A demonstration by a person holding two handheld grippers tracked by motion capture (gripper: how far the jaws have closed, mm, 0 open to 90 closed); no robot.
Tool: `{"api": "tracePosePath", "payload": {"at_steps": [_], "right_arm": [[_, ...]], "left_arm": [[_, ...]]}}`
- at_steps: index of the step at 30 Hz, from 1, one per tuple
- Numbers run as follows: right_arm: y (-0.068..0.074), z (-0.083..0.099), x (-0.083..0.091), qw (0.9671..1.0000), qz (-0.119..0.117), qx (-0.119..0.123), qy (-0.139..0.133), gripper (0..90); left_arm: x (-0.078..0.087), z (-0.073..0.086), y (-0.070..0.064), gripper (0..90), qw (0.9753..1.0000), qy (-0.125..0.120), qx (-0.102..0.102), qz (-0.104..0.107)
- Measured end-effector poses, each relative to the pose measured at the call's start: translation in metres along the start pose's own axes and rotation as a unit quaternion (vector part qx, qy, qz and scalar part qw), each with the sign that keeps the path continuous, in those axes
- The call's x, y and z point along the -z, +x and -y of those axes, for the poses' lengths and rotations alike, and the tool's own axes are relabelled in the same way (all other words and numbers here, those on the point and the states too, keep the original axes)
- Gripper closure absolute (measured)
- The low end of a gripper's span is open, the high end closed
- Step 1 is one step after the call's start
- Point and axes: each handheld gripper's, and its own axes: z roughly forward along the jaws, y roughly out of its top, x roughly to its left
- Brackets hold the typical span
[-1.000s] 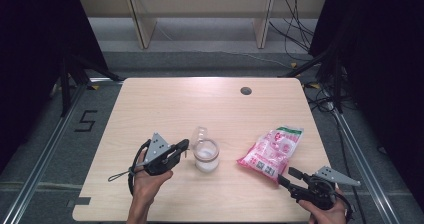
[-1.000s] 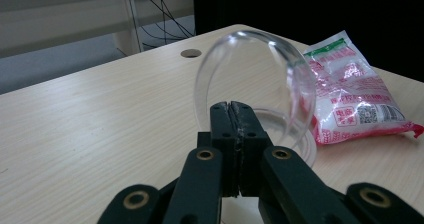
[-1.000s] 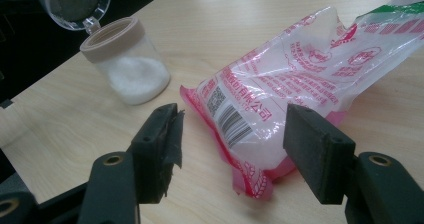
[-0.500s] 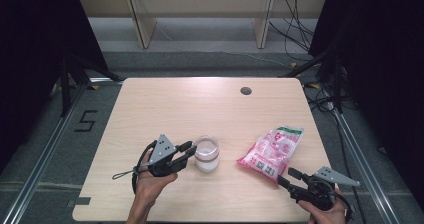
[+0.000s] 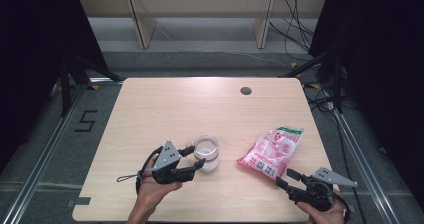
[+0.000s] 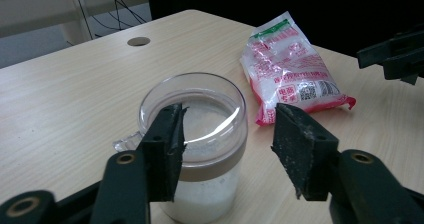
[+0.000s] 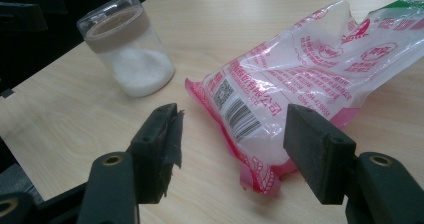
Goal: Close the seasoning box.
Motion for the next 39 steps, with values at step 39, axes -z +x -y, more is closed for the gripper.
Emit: {"api": "tracePosePath", "payload": {"at_steps": [39], "right_arm": [[0.021, 0.012, 0.003, 0.9984, -0.002, 0.020, 0.053, 36.6]], "left_arm": [[0.003, 0.053, -0.032, 21.3, 0.9980, 0.054, -0.014, 0.030]]}}
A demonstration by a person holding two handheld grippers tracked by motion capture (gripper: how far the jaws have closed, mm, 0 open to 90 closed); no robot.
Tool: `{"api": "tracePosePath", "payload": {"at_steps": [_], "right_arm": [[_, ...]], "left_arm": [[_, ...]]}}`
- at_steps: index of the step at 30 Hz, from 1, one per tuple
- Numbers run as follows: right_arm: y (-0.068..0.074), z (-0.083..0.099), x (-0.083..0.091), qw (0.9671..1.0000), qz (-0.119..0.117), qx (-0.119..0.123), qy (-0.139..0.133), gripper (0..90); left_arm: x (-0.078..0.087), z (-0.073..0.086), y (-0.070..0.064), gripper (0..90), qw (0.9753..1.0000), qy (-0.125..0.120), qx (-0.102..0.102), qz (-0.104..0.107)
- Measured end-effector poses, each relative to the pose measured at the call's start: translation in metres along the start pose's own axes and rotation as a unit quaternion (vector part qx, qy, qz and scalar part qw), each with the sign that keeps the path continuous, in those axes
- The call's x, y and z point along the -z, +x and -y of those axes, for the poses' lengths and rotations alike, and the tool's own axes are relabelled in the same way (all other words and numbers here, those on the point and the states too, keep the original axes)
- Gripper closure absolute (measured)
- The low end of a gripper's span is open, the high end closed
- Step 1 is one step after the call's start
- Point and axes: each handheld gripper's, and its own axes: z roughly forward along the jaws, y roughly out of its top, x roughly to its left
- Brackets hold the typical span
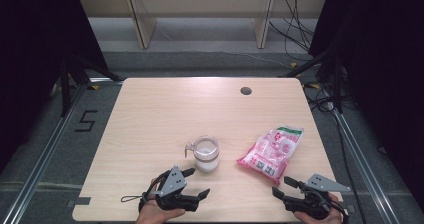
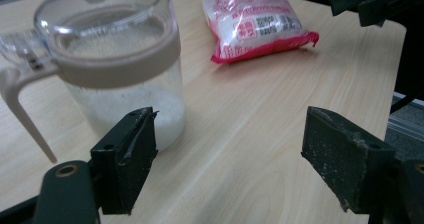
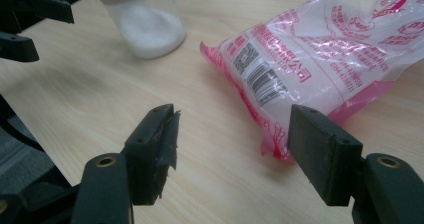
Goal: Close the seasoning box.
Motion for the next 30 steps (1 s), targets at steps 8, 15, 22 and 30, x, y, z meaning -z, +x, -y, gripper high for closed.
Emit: {"api": "tracePosePath", "payload": {"at_steps": [8, 15, 22, 30], "right_arm": [[0.003, 0.004, -0.002, 0.9992, 0.007, 0.037, 0.012, 35.8], [0.009, 0.009, 0.000, 0.9977, 0.012, 0.060, 0.028, 35.2], [0.015, 0.012, -0.002, 0.9937, 0.019, 0.097, 0.053, 34.9], [0.019, 0.015, -0.001, 0.9921, 0.026, 0.106, 0.061, 34.7]], "left_arm": [[0.000, 0.010, -0.007, 21.7, 0.9998, 0.021, 0.005, 0.002], [0.000, 0.019, -0.011, 21.6, 0.9995, 0.032, 0.008, 0.000], [0.001, 0.022, -0.010, 21.5, 0.9994, 0.034, 0.008, -0.002], [0.001, 0.026, -0.010, 20.1, 0.9992, 0.039, 0.009, -0.003]]}}
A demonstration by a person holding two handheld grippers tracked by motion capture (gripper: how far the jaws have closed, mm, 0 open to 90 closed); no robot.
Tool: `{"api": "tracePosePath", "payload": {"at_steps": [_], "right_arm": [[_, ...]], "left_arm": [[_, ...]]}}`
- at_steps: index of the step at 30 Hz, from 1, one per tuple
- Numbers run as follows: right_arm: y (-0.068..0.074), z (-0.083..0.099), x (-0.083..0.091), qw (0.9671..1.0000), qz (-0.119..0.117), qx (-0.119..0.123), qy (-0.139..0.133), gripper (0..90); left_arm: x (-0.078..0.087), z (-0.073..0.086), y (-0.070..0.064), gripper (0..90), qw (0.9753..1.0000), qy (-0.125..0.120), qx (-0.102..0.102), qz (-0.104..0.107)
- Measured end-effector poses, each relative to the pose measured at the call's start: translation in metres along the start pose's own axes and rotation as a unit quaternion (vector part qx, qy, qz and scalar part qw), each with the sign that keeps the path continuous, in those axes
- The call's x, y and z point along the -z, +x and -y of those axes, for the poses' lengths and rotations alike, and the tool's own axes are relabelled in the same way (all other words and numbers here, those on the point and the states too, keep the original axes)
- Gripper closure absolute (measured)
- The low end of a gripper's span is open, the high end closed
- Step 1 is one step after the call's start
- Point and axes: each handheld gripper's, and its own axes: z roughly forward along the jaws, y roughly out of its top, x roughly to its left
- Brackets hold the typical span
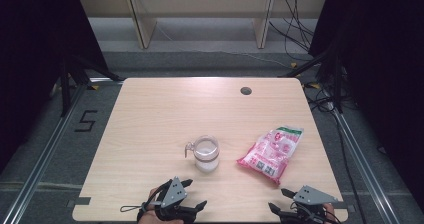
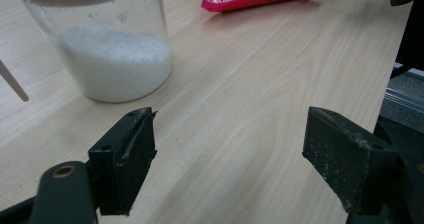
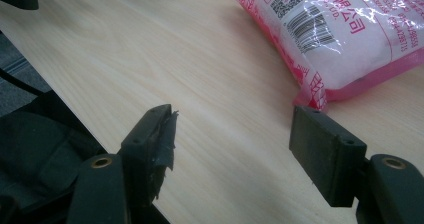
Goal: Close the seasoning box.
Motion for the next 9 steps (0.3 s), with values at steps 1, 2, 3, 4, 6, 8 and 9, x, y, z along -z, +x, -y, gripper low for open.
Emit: {"api": "tracePosePath", "payload": {"at_steps": [1, 2, 3, 4, 6, 8, 9], "right_arm": [[-0.0001, 0.0001, 0.0003, 1.0000, -0.001, 0.001, 0.003, 34.7], [0.0006, 0.0004, 0.0002, 1.0000, 0.000, -0.001, 0.002, 34.6], [-0.0003, 0.0005, -0.0007, 0.9999, -0.010, 0.000, 0.003, 34.6], [0.0007, 0.0007, -0.0012, 0.9999, -0.012, -0.004, 0.006, 34.6], [0.0007, 0.0007, -0.0006, 0.9999, -0.006, 0.001, 0.009, 34.5], [0.0007, 0.0007, -0.0006, 1.0000, -0.001, 0.005, 0.007, 34.6], [0.0005, 0.0007, -0.0007, 0.9999, 0.003, 0.009, 0.006, 34.6]], "left_arm": [[-0.0002, 0.0004, -0.0003, 20.1, 1.0000, -0.003, 0.004, 0.001], [0.0003, 0.0005, 0.0000, 20.1, 1.0000, -0.002, 0.004, 0.000], [0.0004, 0.0009, 0.0004, 20.0, 1.0000, -0.003, 0.005, -0.002], [0.0013, 0.0008, 0.0028, 19.9, 1.0000, 0.008, -0.005, -0.004], [0.0017, 0.0007, 0.0028, 19.9, 1.0000, 0.000, 0.000, -0.002], [0.0026, 0.0009, 0.0034, 20.2, 1.0000, -0.001, 0.003, -0.002], [0.0026, 0.0009, 0.0034, 20.4, 1.0000, -0.001, 0.003, -0.002]]}}
